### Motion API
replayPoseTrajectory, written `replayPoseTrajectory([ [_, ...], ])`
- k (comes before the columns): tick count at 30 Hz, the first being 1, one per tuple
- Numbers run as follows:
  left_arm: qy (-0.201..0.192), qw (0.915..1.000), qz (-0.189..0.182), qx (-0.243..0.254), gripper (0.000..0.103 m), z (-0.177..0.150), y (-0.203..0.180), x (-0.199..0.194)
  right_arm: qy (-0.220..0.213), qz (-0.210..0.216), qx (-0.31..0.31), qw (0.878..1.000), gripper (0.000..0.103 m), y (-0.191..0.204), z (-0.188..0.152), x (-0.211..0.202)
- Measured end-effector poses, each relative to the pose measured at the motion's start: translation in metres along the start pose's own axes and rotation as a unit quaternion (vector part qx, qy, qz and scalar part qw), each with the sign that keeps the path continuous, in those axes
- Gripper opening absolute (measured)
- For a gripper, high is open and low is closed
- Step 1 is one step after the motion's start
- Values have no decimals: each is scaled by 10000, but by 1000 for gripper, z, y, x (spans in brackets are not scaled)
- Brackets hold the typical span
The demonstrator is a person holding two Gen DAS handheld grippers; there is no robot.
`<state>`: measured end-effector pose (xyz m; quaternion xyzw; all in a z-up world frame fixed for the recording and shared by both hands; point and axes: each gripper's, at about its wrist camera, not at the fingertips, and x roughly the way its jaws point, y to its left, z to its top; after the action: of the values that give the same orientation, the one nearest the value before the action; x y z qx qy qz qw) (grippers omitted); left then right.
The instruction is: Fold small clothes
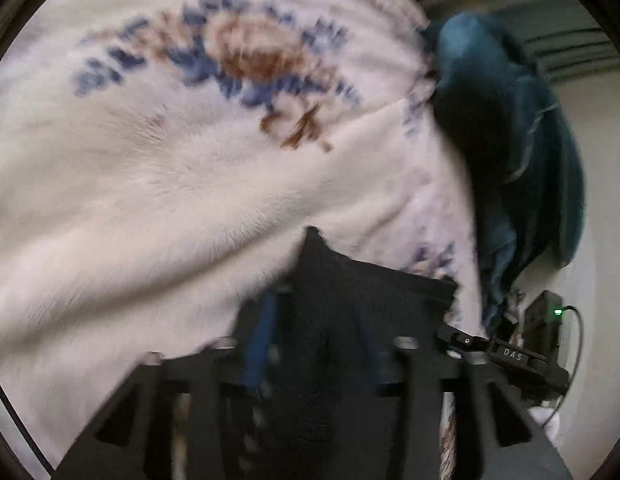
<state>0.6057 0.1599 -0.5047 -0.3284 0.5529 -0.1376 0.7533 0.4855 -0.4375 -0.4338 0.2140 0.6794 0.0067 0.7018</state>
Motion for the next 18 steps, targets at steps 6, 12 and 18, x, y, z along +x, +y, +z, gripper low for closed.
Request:
replayPoseTrajectory([
  [6, -150, 9990, 321, -286, 91, -77, -3, -50, 233, 463, -269, 9983, 77, -30, -33, -35],
  [12, -36, 9912, 579, -1190, 95, -178, 8, -81, 572, 415, -623, 9956, 98, -47, -91, -54],
  [18, 210, 9708, 235, -2378, 96, -249, 23, -48, 704, 566, -661, 9937, 101, -60, -126, -62],
])
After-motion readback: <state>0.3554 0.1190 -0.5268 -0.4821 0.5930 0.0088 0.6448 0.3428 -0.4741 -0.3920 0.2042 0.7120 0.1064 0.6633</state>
